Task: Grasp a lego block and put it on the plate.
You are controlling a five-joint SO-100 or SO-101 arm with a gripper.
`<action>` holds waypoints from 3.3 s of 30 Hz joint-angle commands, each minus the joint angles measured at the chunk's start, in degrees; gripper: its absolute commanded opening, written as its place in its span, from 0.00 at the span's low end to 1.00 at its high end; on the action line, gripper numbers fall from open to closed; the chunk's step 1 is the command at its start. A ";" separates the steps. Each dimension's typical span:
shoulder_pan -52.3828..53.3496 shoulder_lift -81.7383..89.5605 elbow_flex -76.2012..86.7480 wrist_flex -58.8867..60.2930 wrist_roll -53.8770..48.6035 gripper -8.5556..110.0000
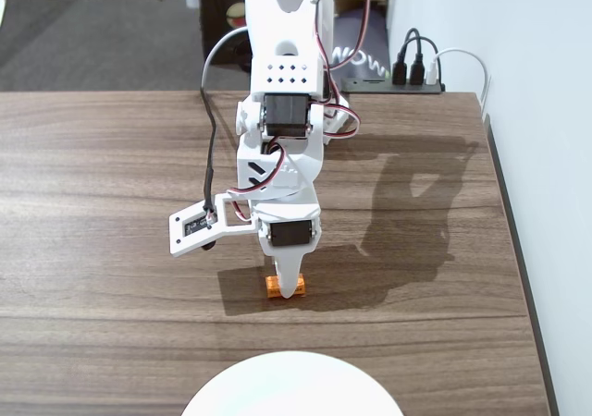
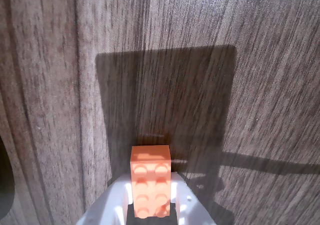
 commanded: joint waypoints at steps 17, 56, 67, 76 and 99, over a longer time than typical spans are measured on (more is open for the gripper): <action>2.11 5.80 -7.73 5.36 -28.13 0.13; 3.69 -0.70 -35.95 7.56 -69.17 0.13; 4.31 -11.51 -42.63 2.72 -69.26 0.13; 1.58 -21.01 -50.10 2.64 -69.61 0.13; 0.09 -29.97 -54.49 2.90 -66.27 0.13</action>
